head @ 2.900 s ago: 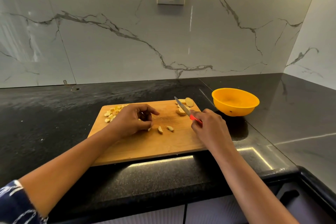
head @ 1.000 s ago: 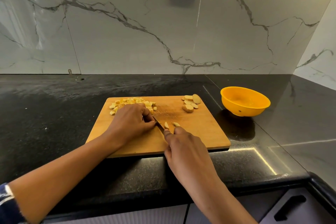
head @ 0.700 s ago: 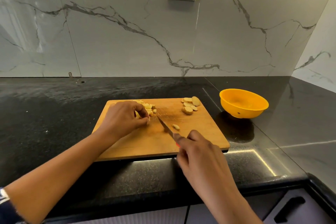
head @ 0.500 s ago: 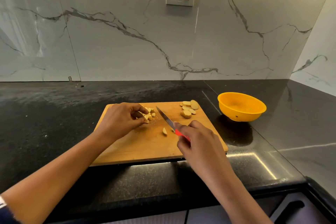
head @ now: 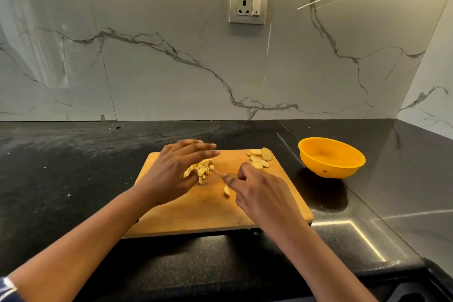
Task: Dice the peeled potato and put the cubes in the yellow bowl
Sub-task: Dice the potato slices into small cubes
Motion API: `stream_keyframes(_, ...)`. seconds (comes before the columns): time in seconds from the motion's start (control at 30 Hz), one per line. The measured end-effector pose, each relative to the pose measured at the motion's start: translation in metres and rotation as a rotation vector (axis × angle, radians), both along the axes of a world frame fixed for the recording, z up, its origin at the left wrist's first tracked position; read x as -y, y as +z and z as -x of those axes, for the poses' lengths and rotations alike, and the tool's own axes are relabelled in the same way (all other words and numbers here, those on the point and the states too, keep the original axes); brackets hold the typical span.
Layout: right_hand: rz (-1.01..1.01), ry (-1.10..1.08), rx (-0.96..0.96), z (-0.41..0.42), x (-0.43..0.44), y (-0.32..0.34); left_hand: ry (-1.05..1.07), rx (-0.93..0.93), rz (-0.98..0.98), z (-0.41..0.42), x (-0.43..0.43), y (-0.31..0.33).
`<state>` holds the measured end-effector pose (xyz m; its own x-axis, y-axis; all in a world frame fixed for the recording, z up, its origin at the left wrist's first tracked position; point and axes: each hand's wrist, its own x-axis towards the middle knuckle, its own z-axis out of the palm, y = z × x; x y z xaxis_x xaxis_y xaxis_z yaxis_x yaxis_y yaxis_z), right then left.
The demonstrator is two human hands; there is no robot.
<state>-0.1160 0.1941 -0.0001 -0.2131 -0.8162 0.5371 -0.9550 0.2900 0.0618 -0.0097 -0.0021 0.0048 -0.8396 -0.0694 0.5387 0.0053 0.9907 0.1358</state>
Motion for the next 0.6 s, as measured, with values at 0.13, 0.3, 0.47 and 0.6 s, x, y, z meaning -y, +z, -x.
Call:
stream_keyframes(0.13,-0.007,0.026,-0.092,0.006,-0.002,-0.001,0.143,0.156,0.059,0.003,0.004,-0.001)
stream_keyframes(0.3,0.005,-0.011,-0.115,0.013,-0.009,0.001,0.344,0.072,-0.064,-0.002,0.026,0.000)
stream_keyframes(0.47,0.087,-0.083,-0.054,0.024,-0.011,-0.004,0.265,-0.085,-0.138,-0.003,0.023,-0.001)
stream_keyframes(0.6,0.150,-0.148,0.022,0.027,-0.011,-0.008,0.187,-0.094,-0.115,0.001,0.014,0.002)
